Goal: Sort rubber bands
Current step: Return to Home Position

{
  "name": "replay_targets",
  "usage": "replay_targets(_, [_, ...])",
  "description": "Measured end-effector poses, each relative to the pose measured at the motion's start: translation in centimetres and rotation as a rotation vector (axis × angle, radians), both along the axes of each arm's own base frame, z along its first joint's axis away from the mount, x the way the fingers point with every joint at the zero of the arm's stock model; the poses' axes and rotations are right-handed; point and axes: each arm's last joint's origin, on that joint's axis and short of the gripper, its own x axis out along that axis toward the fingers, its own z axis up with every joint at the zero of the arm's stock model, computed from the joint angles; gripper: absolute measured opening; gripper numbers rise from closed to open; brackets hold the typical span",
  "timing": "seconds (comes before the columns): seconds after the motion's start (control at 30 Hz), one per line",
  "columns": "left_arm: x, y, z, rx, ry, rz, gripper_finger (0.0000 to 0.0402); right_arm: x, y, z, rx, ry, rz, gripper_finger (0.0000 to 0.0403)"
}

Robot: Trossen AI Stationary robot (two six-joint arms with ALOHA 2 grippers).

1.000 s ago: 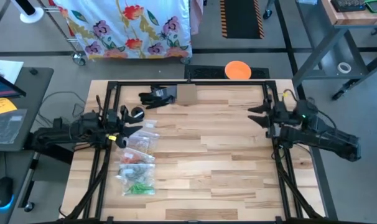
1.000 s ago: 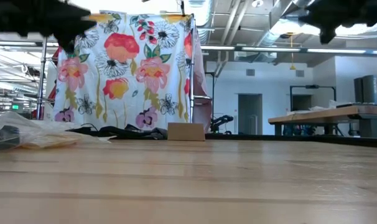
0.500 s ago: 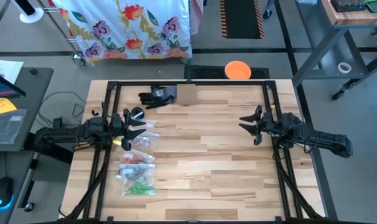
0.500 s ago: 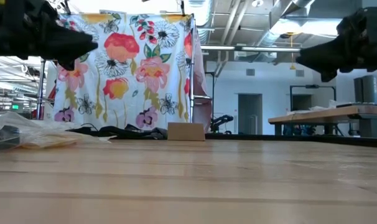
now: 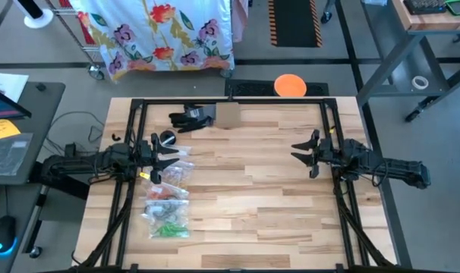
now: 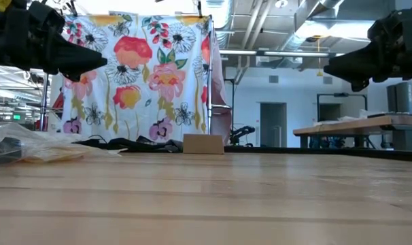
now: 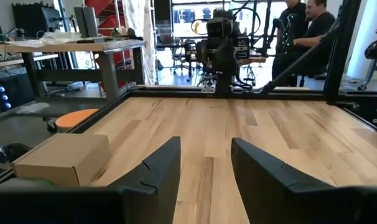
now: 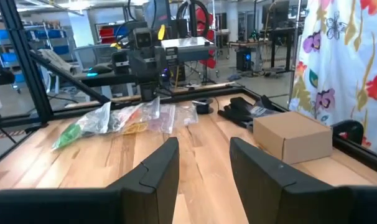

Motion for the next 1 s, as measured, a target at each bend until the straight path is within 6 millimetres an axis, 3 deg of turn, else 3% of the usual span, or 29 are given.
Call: replay_targets(1.0, [0.01, 0.0, -0.07, -0.007, 0.003, -0.001, 0.0136, 0.49, 0.0, -0.78, 0.013, 0.088, 0.015, 0.0138])
